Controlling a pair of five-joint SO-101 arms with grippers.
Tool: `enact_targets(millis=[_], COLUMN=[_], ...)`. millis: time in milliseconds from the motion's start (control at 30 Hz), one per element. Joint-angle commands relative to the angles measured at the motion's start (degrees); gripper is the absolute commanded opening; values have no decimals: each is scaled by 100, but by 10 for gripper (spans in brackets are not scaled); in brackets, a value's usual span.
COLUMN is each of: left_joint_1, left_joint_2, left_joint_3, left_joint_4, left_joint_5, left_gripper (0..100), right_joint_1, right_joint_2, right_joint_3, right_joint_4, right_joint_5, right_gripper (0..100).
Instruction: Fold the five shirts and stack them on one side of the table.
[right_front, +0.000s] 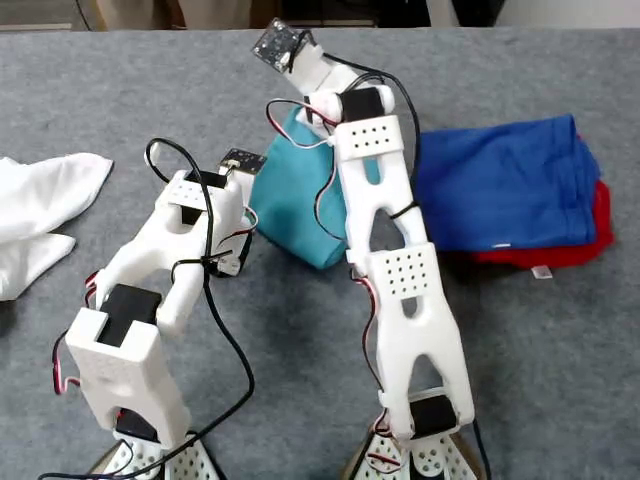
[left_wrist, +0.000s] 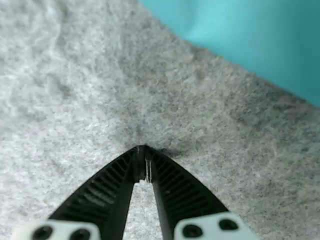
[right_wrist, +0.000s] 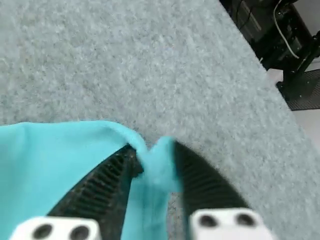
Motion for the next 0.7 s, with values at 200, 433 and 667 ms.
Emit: enact_targets(millis=[200,433,667], left_joint_1=[-53,-53,-53], left_joint_2=[110,110,110], left_joint_3=[607,607,607], left_joint_4=[44,44,44], left_joint_5=[18,18,18], left_gripper=[18,18,18], right_joint_1=[330,488,523], right_joint_2=[-303,-338,-233], right_joint_3=[-725,-963,-796], right_joint_4=[756,2901,3033], right_joint_5=[-387,-2119,-3666], right_gripper=[227,277,416])
